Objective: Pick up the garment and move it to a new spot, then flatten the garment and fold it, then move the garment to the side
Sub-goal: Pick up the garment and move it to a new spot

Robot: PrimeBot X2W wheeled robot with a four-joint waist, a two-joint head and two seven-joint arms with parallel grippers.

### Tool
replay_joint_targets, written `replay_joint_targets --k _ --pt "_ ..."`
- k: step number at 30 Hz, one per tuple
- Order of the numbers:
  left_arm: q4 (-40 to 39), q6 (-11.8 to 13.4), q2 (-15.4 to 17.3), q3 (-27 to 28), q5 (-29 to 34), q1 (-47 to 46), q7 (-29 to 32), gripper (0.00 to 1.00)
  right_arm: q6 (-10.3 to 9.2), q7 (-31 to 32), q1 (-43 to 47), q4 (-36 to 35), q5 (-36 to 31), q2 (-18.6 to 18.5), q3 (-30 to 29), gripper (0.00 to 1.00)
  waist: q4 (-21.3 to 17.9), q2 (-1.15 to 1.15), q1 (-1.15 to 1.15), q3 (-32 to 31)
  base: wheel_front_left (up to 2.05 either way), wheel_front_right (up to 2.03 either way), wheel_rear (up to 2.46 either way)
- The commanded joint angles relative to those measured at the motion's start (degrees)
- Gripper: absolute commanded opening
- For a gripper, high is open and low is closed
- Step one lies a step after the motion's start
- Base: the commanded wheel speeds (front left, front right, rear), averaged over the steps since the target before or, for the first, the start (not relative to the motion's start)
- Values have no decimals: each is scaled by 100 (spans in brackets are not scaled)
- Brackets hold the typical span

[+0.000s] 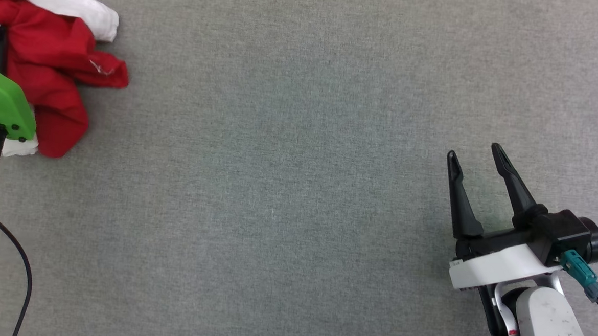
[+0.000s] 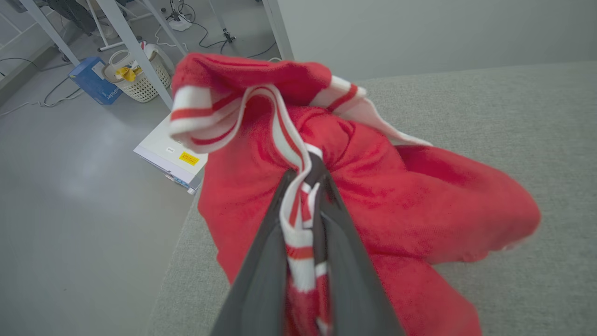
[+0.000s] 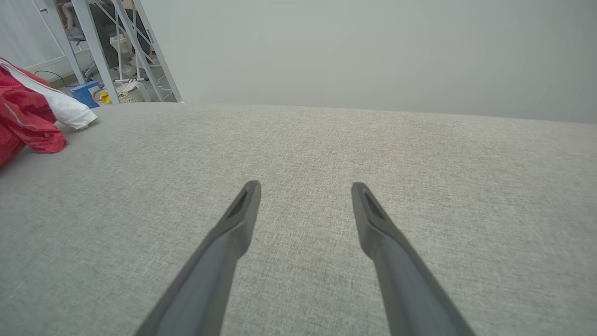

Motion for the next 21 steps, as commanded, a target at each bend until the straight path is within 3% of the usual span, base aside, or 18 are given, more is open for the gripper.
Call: replay_joint_targets --k 1,6,11,21 --pt "-107 56 42 -38 144 73 -144 0 -5 -13 88 16 38 -21 -31 100 94 61 0 -623 0 0 0" --pt "-715 119 120 -284 523 211 -543 0 -5 -13 270 52 145 -21 -143 100 83 61 0 -1186 0 0 0" --pt "-1429 71 43 -537 623 362 -490 0 -5 -13 423 85 218 -21 -255 100 -37 61 0 -1584 0 0 0" --pt "-2523 13 -552 -1121 504 455 38 0 -5 -13 581 36 207 -21 -567 100 -529 61 0 -1942 0 0 0"
